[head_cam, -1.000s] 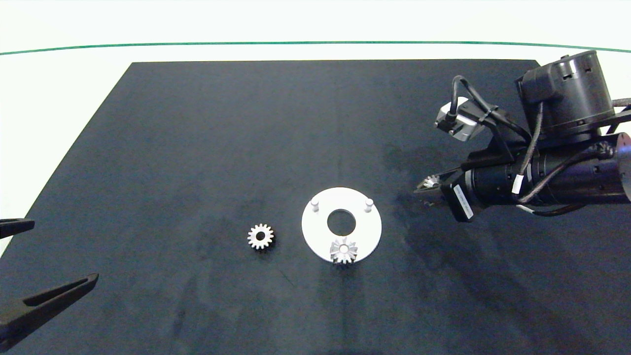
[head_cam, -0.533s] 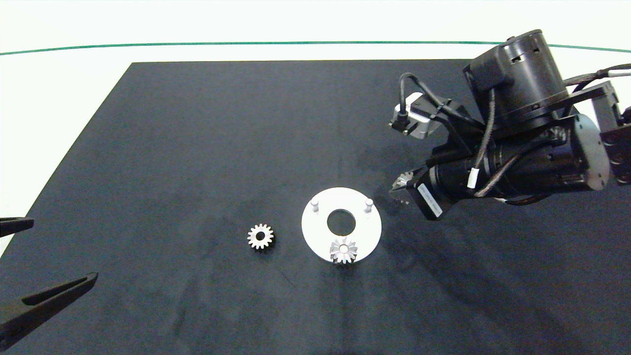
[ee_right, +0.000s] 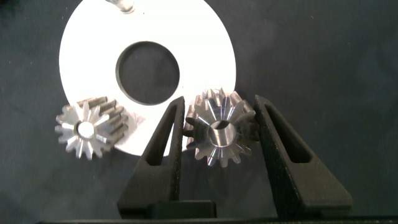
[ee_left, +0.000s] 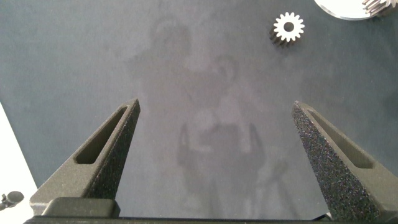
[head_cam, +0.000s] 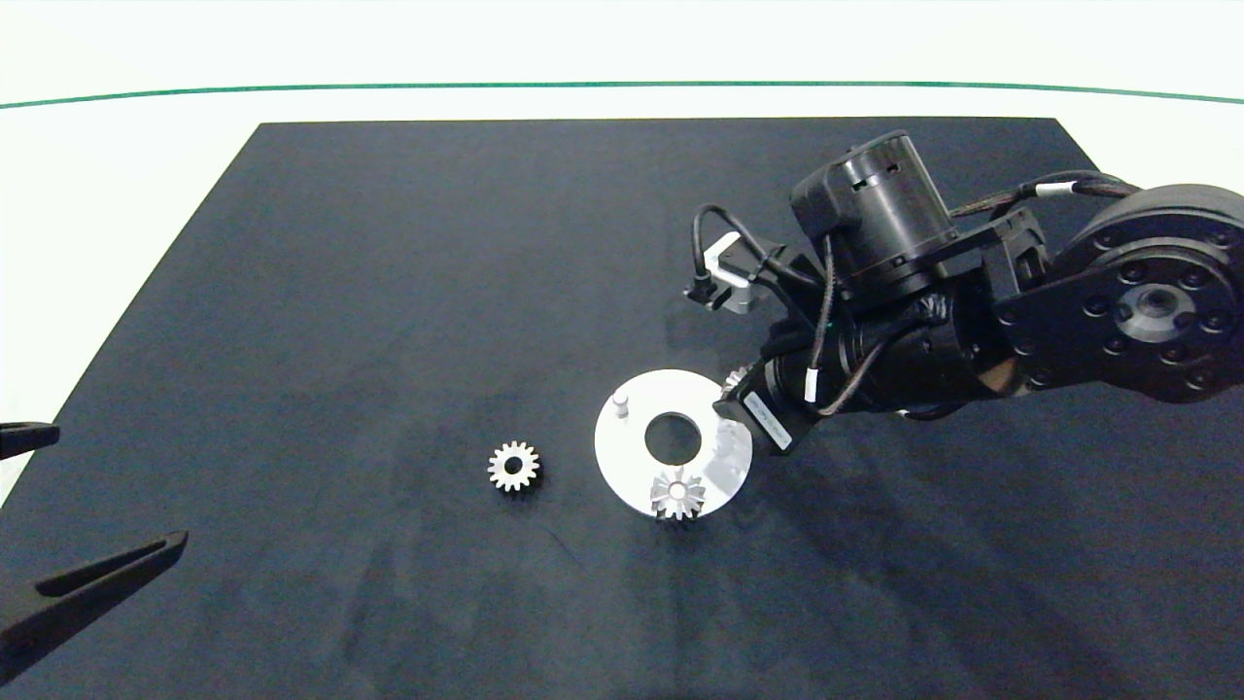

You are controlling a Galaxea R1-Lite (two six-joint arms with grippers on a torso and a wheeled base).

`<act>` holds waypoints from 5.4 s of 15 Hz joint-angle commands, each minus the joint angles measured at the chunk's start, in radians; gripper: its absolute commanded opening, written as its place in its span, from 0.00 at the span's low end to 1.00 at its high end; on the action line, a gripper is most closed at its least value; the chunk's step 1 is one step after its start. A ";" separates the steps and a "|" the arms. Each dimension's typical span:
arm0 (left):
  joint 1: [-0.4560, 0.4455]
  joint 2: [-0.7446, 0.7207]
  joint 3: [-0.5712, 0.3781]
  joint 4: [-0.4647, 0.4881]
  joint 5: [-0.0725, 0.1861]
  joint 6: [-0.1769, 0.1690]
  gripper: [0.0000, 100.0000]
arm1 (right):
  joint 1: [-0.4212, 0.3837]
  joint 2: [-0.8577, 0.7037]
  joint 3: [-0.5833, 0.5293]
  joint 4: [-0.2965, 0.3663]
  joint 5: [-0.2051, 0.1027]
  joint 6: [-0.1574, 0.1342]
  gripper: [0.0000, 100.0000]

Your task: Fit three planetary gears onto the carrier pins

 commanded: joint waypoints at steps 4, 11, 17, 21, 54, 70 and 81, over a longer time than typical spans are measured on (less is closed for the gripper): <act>0.000 0.001 -0.001 0.002 0.000 0.002 1.00 | 0.001 0.036 -0.036 0.002 -0.001 -0.002 0.07; 0.000 -0.001 -0.006 0.002 0.000 0.002 1.00 | 0.002 0.045 -0.042 0.003 0.001 0.000 0.07; 0.000 -0.002 -0.006 0.002 0.000 0.002 1.00 | 0.001 0.045 -0.042 0.002 -0.001 0.000 1.00; 0.000 -0.002 -0.006 0.002 0.000 0.002 1.00 | -0.001 0.048 -0.042 0.002 0.001 -0.002 1.00; -0.214 0.593 -0.023 -0.274 0.086 -0.007 1.00 | -0.240 -0.793 0.838 -0.081 0.005 0.001 1.00; -0.339 0.720 -0.018 -0.403 0.199 -0.084 1.00 | -0.235 -0.802 0.841 -0.081 0.004 -0.006 1.00; -0.342 0.758 0.016 -0.492 0.271 -0.084 1.00 | -0.235 -0.794 0.841 -0.083 0.004 -0.005 1.00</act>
